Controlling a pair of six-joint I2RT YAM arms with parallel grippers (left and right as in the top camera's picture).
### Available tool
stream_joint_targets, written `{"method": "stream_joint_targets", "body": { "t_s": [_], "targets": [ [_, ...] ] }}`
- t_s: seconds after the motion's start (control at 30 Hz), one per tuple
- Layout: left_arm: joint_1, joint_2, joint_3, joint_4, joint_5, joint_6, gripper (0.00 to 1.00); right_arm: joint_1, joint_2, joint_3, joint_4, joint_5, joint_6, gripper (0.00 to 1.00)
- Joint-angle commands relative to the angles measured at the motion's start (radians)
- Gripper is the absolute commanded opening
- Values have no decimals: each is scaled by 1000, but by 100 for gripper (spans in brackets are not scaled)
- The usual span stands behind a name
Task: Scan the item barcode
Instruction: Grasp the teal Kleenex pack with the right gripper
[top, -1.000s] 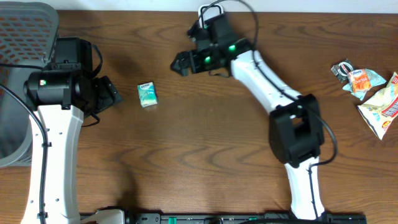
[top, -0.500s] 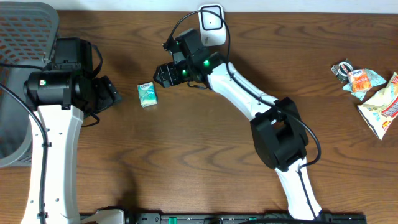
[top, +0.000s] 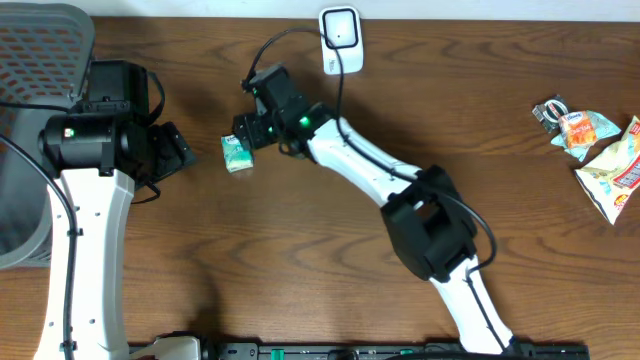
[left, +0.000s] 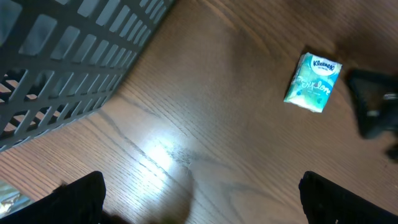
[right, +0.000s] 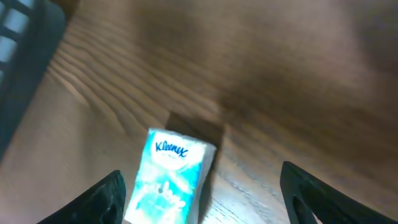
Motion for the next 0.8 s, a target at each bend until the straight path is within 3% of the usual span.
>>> {"method": "stream_joint_targets", "body": {
  "t_s": [0.0,0.27,0.5,0.77],
  "targets": [
    [5,4,4,-3,-10,-9,98,24,40,-2,-1,91,20,73],
    [5,4,4,-3,-10,-9,98,54,83,-1,-8,126,19,73],
    [5,4,4,-3,-10,-9,98,63,82,-1,-92,422,16,70],
    [5,4,4,-3,-10,-9,98,44,45,2,-237,619,16,66]
  ]
}}
